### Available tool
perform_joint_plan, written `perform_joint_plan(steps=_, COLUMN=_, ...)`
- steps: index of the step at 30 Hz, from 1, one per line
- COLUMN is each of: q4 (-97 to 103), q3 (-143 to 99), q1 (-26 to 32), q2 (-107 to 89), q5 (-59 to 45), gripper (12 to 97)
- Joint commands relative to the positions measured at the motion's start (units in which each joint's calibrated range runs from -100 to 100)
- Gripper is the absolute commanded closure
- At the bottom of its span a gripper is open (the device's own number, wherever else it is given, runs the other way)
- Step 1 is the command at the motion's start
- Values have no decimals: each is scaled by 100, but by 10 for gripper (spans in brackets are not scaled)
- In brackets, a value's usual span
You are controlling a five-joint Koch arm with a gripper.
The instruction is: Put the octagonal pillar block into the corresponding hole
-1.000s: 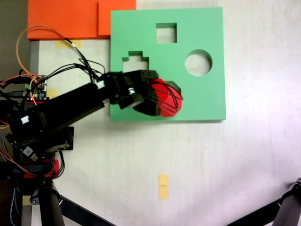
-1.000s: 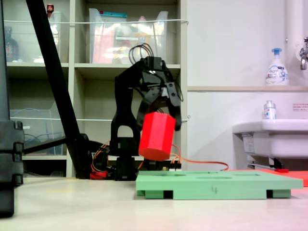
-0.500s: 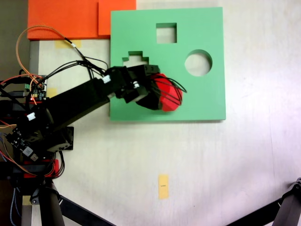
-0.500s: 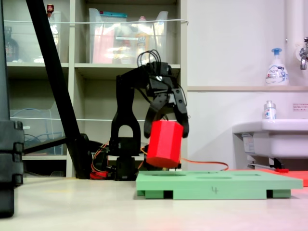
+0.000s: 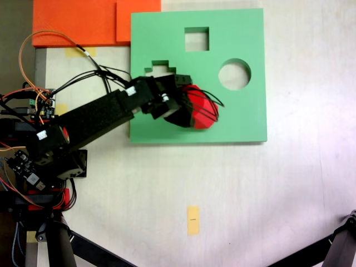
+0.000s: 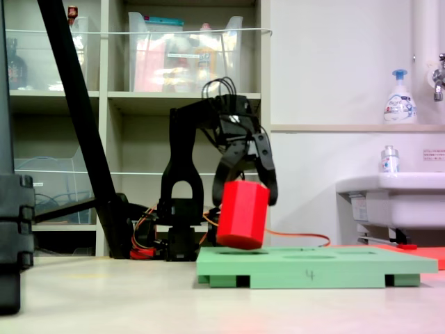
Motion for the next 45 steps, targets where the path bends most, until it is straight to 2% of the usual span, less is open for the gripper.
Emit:
perform_joint_plan(steps=1, q4=490, q3=180, q1=49, q2=-1, q5=34, gripper=722)
perform_joint_plan(steps=22, q4=509, q3=60, q1=186, q2=306, q5=210, gripper=721)
perform_joint_plan(steps=45, q4=692, q3=40, q1=34, q2=474, q5=650, gripper=709)
